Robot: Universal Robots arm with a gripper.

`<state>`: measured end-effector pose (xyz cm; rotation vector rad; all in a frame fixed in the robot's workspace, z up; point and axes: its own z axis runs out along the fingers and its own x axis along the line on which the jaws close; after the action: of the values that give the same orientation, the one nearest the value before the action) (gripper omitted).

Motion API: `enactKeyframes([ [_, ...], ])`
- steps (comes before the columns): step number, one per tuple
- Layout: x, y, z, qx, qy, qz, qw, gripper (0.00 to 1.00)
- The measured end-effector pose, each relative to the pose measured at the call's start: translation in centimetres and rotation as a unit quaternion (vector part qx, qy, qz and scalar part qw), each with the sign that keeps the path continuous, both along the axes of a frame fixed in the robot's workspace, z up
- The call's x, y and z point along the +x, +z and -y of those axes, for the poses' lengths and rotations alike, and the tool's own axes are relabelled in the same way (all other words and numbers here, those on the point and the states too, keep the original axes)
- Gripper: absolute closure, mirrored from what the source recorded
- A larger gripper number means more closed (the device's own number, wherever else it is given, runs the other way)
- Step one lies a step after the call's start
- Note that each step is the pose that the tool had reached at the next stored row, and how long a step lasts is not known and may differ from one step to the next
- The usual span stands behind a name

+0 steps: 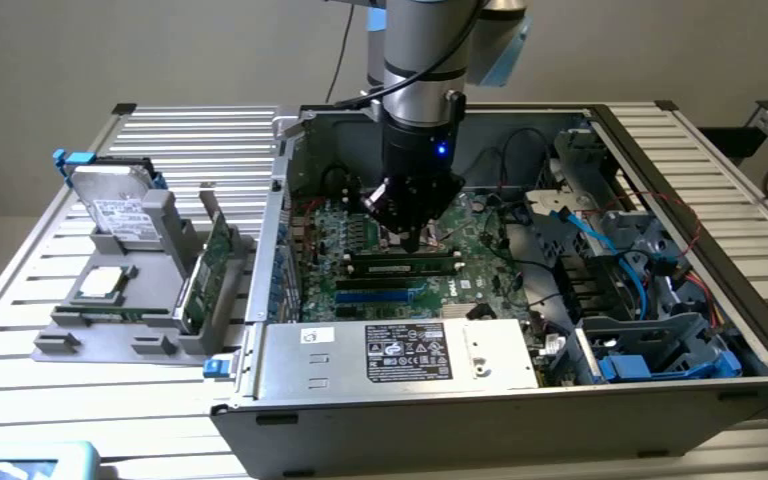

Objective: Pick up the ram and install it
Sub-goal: 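Press down the ram until it locks into place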

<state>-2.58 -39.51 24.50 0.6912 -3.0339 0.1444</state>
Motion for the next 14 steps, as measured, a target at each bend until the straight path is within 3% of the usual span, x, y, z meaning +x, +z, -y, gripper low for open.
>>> enactKeyframes([
  [5,0.0,0.0,0.0,0.0,-0.03,0.0023,0.9995,0.89],
  [14,0.0,-0.02,0.0,0.0001,-0.089,0.0074,0.996,0.89],
])
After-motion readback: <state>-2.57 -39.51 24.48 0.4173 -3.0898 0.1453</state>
